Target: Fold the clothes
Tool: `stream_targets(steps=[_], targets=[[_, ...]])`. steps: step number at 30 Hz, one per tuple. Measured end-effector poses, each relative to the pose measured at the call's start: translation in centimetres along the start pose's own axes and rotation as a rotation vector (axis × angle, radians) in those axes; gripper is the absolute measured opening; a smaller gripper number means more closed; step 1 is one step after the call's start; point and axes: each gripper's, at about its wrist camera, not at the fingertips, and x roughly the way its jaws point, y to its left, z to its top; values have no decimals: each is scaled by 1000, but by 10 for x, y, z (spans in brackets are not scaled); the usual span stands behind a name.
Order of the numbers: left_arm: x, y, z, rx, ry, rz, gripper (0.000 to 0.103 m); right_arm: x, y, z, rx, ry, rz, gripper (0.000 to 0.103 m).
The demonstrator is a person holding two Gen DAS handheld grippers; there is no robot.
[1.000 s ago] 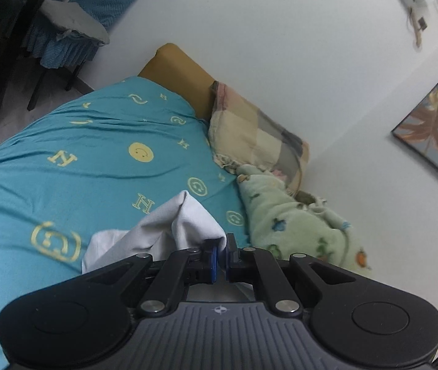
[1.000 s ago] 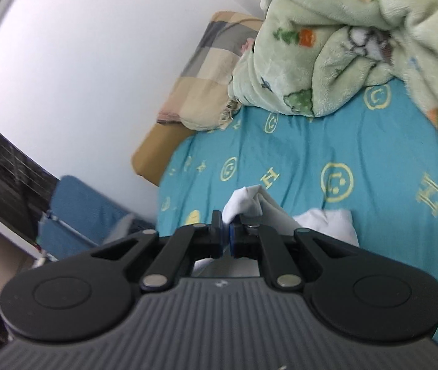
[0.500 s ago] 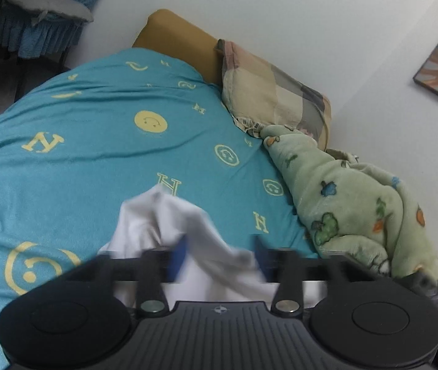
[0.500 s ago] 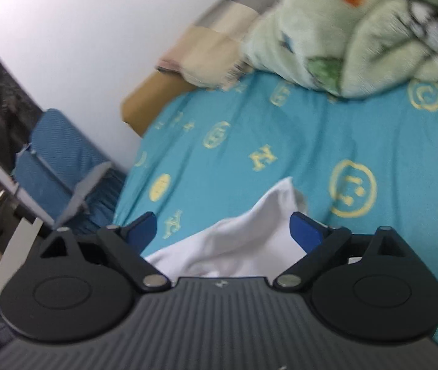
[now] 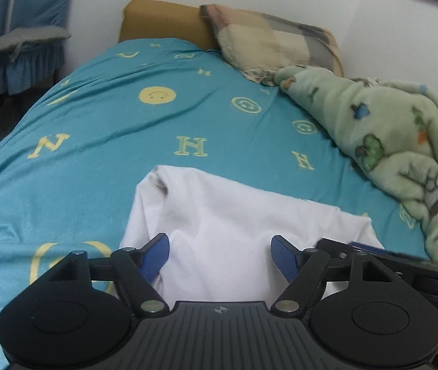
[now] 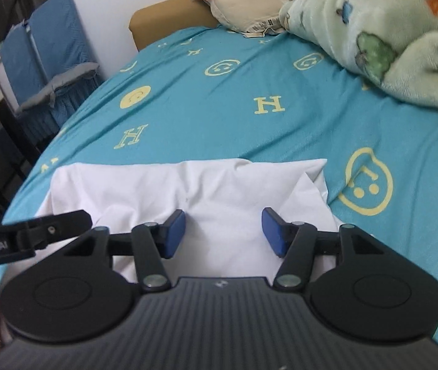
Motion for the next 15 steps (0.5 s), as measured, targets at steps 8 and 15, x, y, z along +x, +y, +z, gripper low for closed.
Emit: stream_targets(steps=[8,15], targets=[[-22,-18,-16,109,-21,39,75,-58,9,-7,-11,-49,19,59],[-43,-33,-45,182,19,74,75,-94,13,-26,-40,-25,23,59]])
